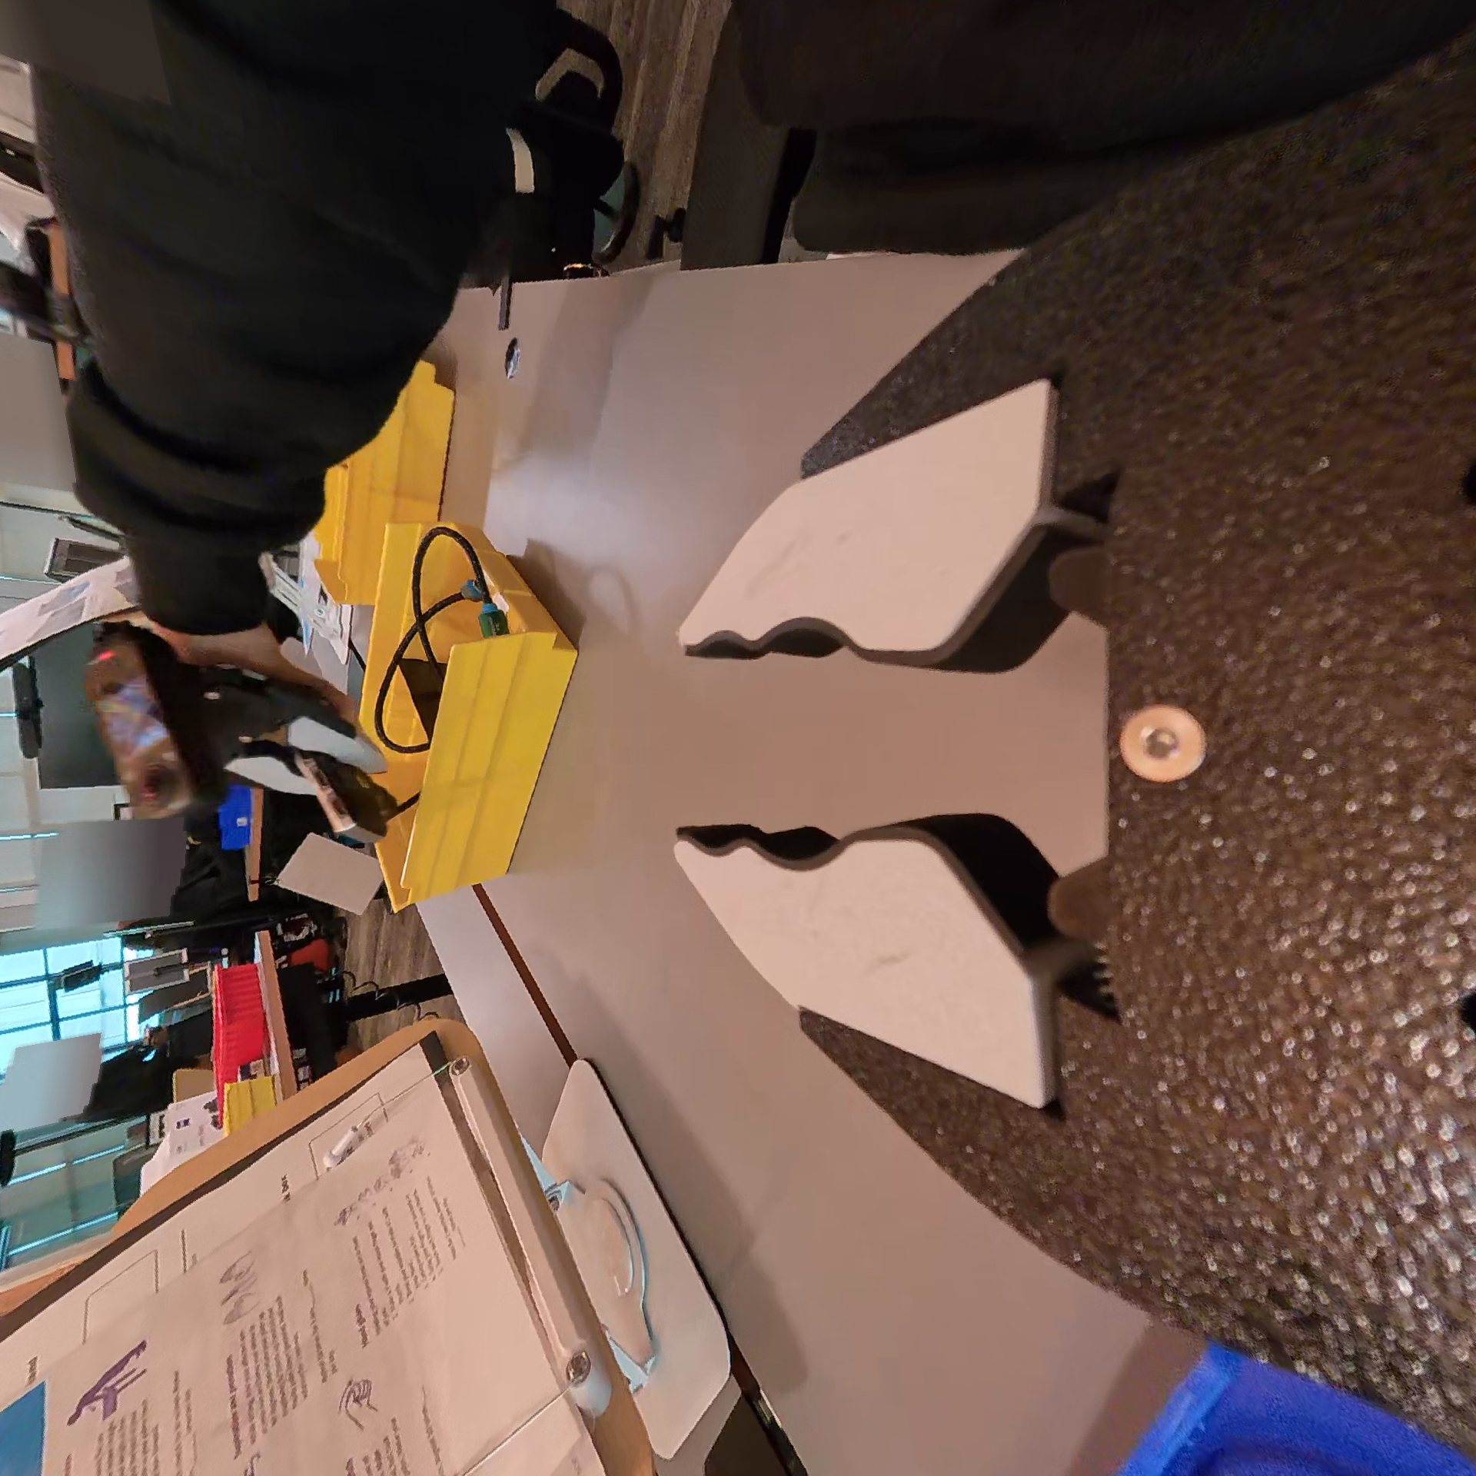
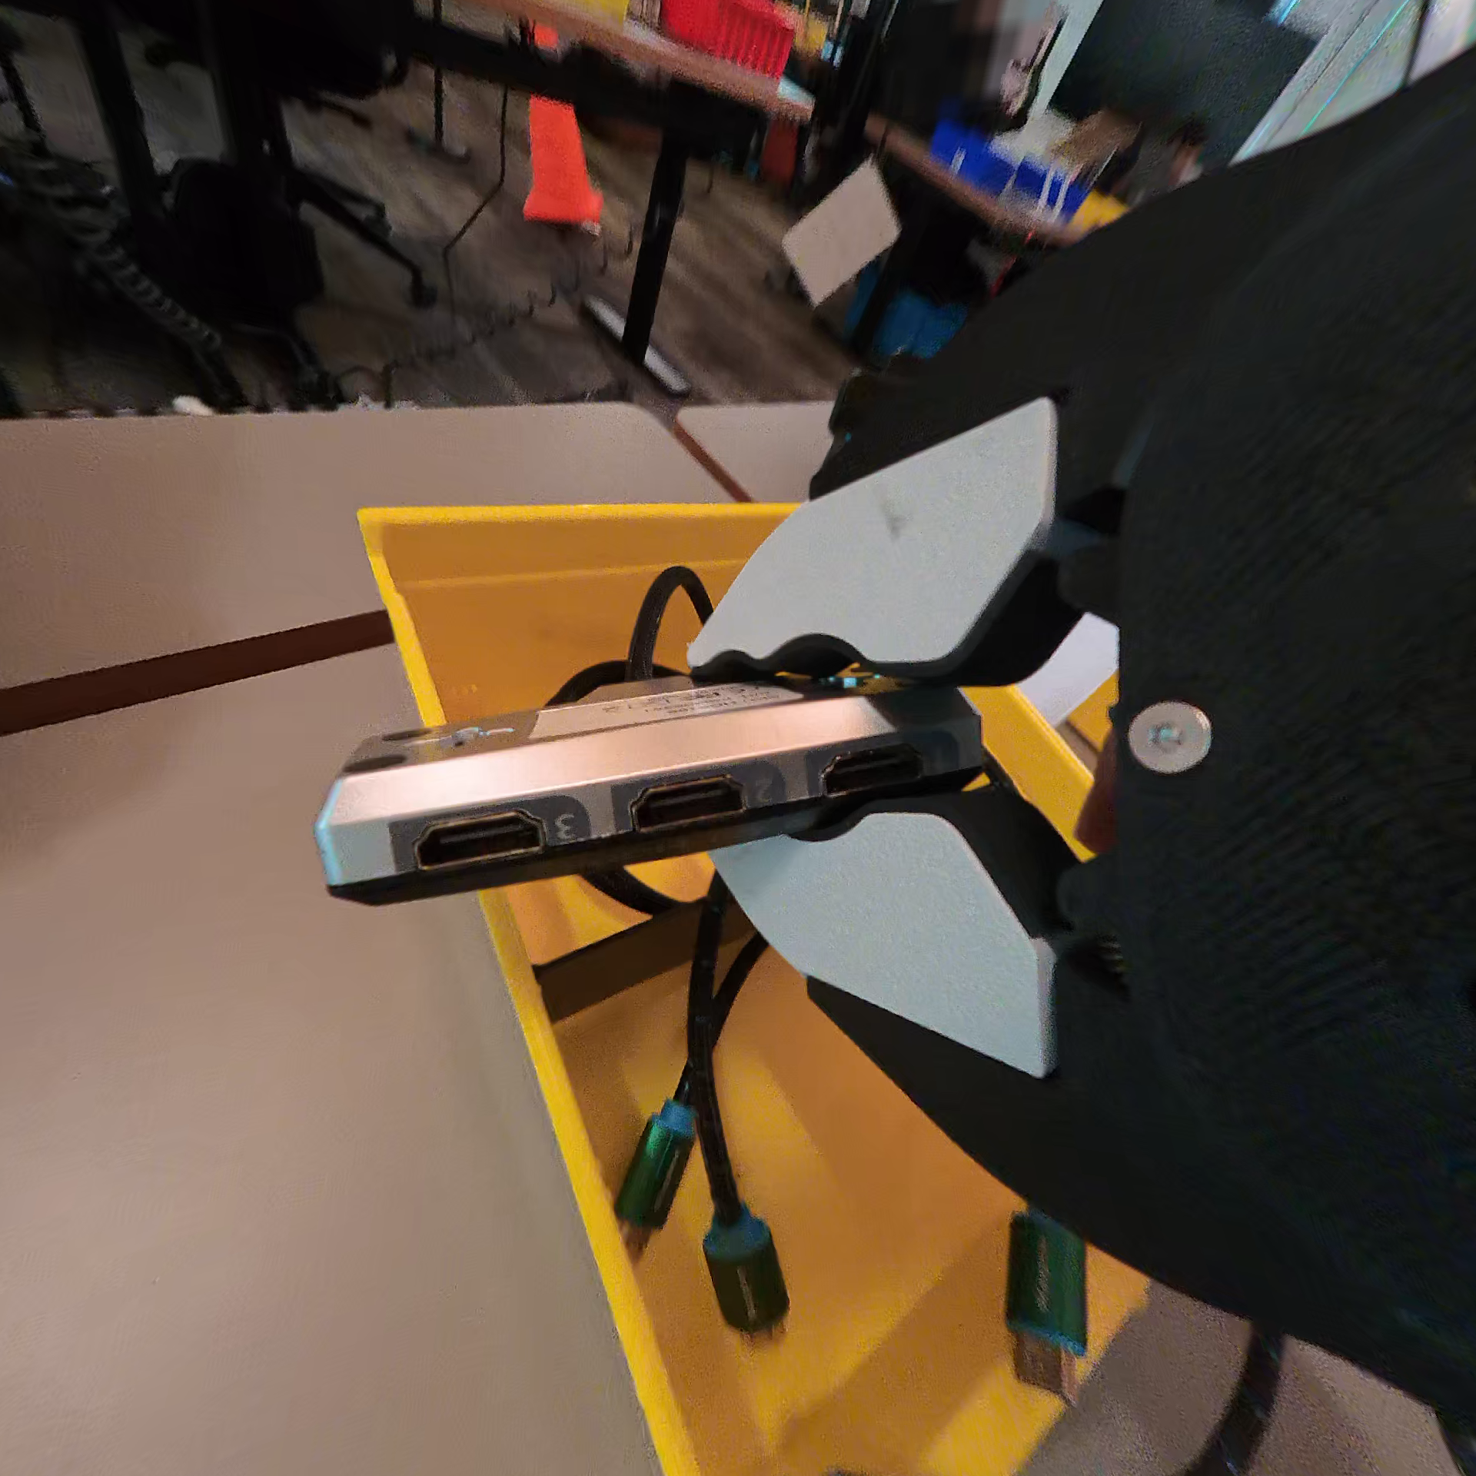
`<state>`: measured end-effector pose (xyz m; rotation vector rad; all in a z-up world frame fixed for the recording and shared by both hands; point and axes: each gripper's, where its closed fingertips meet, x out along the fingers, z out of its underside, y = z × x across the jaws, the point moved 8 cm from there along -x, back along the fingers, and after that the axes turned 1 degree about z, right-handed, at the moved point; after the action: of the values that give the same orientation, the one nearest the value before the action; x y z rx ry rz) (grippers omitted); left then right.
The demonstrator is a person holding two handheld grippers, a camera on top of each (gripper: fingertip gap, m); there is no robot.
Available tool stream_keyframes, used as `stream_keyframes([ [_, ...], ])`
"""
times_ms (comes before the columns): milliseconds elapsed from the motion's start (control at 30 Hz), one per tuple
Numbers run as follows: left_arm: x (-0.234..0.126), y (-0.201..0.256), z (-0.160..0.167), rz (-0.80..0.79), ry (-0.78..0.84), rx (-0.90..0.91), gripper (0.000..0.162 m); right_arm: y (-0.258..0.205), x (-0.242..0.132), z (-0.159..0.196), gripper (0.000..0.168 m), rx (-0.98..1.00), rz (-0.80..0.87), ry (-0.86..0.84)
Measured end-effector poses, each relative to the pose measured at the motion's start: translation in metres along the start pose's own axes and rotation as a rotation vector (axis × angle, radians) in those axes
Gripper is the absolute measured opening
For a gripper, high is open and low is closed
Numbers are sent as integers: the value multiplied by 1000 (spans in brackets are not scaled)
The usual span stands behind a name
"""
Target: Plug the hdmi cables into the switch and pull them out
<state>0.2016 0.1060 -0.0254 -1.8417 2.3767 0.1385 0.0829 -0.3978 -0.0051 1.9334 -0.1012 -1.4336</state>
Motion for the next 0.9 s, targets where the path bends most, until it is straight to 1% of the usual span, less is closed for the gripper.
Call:
stream_keyframes([
  [67,3,2,1,14,-12,1,39,2,-9,6,29,42,-34,40],
  [133,7,4,2,31,-22,0,39,0,-12,10,33,15,-28,44],
  [233,12,8,4,56,-49,7,39,-9,-10,9,39,-148,30,41],
  [300,14,11,6,70,-73,24,40,-17,-6,6,38,-243,56,23],
  [367,14,13,6,74,-86,39,40,-20,-6,-1,45,-307,111,25],
  [400,14,14,6,77,-87,43,40,-21,-9,-5,44,-341,133,34],
  [467,13,13,6,79,-84,43,40,-26,-16,-13,25,-417,151,54],
  [567,13,12,6,83,-80,28,39,-33,-26,-18,24,-498,185,80],
  [700,15,13,8,94,-91,25,40,-36,-29,-15,22,-502,171,97],
  [800,15,15,9,104,-100,37,40,-34,-34,-16,21,-427,121,114],
  [833,16,15,9,106,-102,37,40,-28,-36,-15,20,-374,131,68],
  [900,18,15,10,112,-105,29,39,-12,-41,-14,20,-303,219,-20],
])
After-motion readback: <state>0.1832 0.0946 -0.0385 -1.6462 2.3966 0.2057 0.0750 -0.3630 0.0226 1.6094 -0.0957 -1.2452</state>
